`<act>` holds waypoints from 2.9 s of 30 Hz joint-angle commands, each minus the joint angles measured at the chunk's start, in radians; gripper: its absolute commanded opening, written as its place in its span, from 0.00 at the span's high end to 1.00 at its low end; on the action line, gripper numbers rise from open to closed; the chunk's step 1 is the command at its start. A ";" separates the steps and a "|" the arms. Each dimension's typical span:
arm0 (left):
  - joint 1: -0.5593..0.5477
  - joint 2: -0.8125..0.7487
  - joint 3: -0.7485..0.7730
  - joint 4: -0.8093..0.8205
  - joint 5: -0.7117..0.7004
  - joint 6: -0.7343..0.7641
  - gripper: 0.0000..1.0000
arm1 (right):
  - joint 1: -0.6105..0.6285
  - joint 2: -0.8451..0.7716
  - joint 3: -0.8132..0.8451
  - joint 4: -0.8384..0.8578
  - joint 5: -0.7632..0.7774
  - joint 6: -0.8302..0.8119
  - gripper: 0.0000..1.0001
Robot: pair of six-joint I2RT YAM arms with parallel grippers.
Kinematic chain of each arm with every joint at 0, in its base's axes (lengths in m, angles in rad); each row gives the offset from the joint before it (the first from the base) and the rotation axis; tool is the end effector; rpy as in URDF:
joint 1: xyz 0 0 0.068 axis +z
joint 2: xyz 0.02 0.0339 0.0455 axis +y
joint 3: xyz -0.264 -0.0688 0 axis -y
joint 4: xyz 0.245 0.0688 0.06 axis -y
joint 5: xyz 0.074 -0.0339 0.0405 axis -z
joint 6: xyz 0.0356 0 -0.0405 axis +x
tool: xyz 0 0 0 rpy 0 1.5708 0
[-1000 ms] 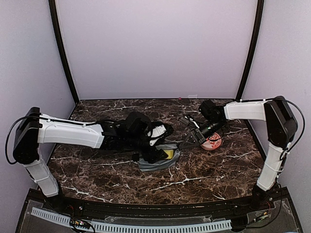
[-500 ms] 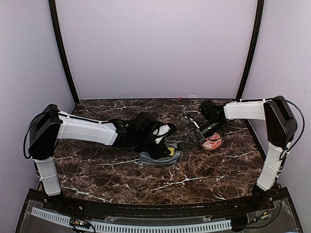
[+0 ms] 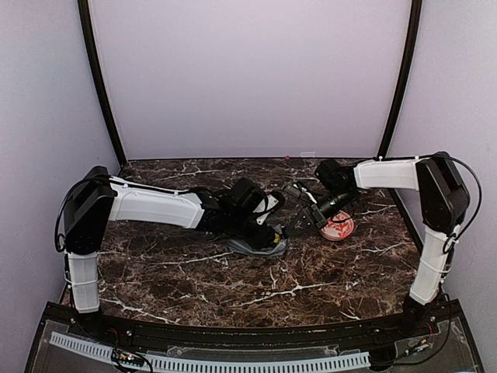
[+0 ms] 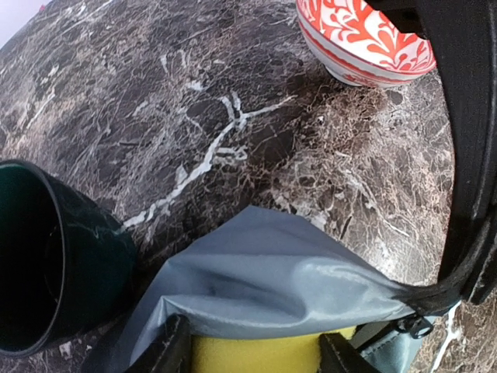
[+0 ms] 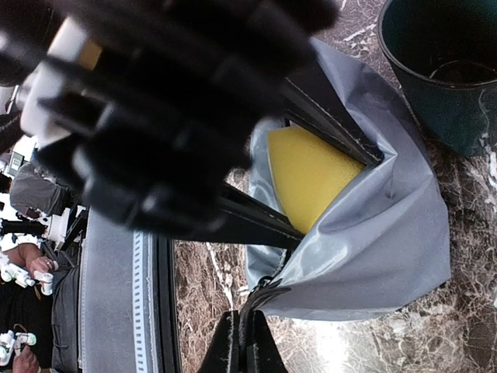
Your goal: Sort the hair-cutting tools
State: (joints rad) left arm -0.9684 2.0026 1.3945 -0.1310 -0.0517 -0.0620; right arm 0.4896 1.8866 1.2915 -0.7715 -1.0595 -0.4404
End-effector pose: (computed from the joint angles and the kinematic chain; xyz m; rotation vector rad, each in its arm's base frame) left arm 0.2547 -0.3671 0.1887 1.0065 2.1281 -0.4592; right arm 0.3005 0.1953 0.1873 -1.2925 2.2318 1.5135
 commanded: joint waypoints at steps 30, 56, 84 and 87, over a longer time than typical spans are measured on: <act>0.062 -0.560 -0.427 -0.092 -0.044 -0.274 0.29 | 0.008 -0.177 0.037 -0.104 0.244 -0.076 0.54; 0.169 -0.483 -0.501 0.099 0.229 -0.325 0.74 | 0.302 -0.048 0.195 -0.003 0.565 -0.042 0.02; 0.169 -0.576 -0.579 0.170 0.337 -0.363 1.00 | 0.272 0.217 0.308 0.013 0.741 0.199 0.69; 0.168 -0.628 -0.607 0.207 0.367 -0.398 1.00 | 0.276 0.226 0.289 0.028 0.806 0.217 0.69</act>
State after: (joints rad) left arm -0.8013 1.4742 0.8211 0.0288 0.2497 -0.4168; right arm 0.7773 2.0628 1.6043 -0.7521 -0.4049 -0.2680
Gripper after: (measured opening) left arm 0.011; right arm 0.314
